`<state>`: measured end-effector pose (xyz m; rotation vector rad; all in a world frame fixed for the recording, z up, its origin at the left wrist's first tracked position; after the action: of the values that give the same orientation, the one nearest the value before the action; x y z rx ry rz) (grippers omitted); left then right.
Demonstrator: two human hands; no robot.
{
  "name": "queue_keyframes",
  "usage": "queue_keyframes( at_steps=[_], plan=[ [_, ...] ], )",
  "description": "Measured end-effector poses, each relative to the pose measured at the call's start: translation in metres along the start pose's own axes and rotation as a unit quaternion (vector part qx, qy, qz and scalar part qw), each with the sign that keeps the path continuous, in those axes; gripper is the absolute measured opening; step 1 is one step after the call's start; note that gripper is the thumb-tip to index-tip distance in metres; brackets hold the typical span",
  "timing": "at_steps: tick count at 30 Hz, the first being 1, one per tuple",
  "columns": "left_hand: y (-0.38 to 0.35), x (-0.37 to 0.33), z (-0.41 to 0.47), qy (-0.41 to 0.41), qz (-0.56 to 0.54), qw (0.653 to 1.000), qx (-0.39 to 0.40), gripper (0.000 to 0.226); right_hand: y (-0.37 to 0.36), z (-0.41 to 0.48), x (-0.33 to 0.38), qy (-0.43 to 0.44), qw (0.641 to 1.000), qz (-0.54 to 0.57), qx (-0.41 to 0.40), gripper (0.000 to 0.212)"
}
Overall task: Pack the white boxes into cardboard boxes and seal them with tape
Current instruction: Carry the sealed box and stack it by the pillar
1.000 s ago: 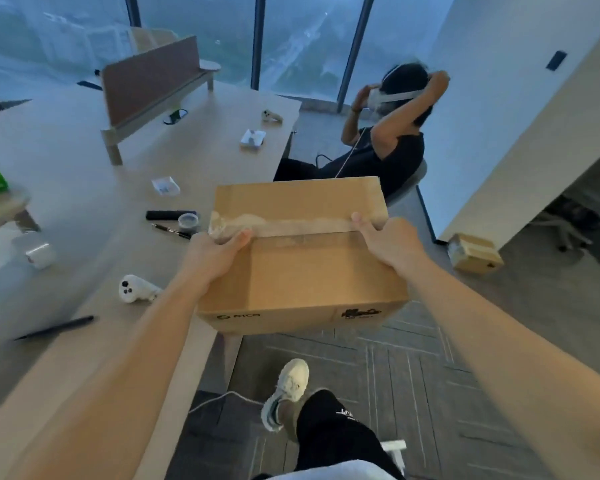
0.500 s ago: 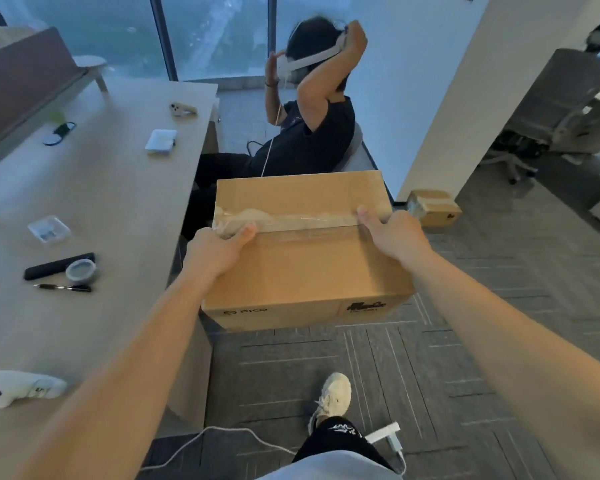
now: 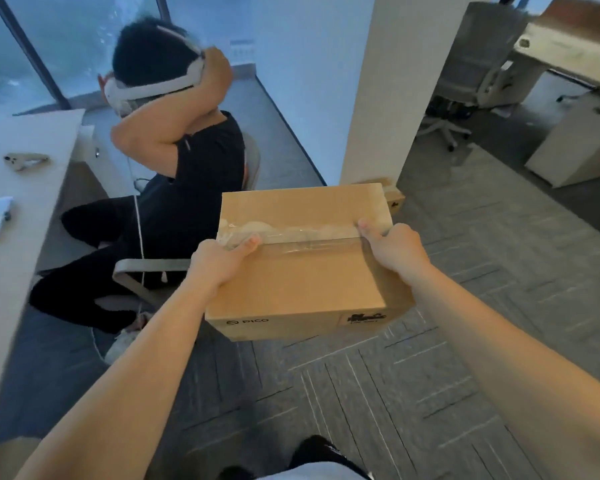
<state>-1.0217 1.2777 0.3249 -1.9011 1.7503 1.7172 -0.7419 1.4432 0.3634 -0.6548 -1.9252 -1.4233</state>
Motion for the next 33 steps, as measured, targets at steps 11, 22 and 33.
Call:
queue_keyframes(
  at_steps=[11,22,33],
  plan=[
    [-0.144,-0.183,0.125,-0.071,-0.003,0.990,0.122,0.052,0.121,0.135,-0.063,-0.110,0.988,0.029,-0.102,0.066],
    [-0.276,-0.333,0.210,-0.126,0.062,0.970,0.201,0.081,0.227,0.250,-0.118,-0.187,0.965,0.021,-0.183,0.065],
    [-0.459,-0.484,0.232,-0.133,0.092,0.972,0.171,0.082,0.372,0.403,-0.237,-0.193,0.964,0.024,-0.182,0.064]
  ],
)
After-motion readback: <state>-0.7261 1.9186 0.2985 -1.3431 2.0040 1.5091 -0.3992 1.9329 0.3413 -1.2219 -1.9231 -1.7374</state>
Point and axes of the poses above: each hand's wrist, its own z-axis towards the middle knuckle, its own y-axis out of the back of the hand, x = y × z, the point moved 6 cm from there along z, towards the middle knuckle, and after that the axes turned 11 degrees about z, right-handed, at the moved point
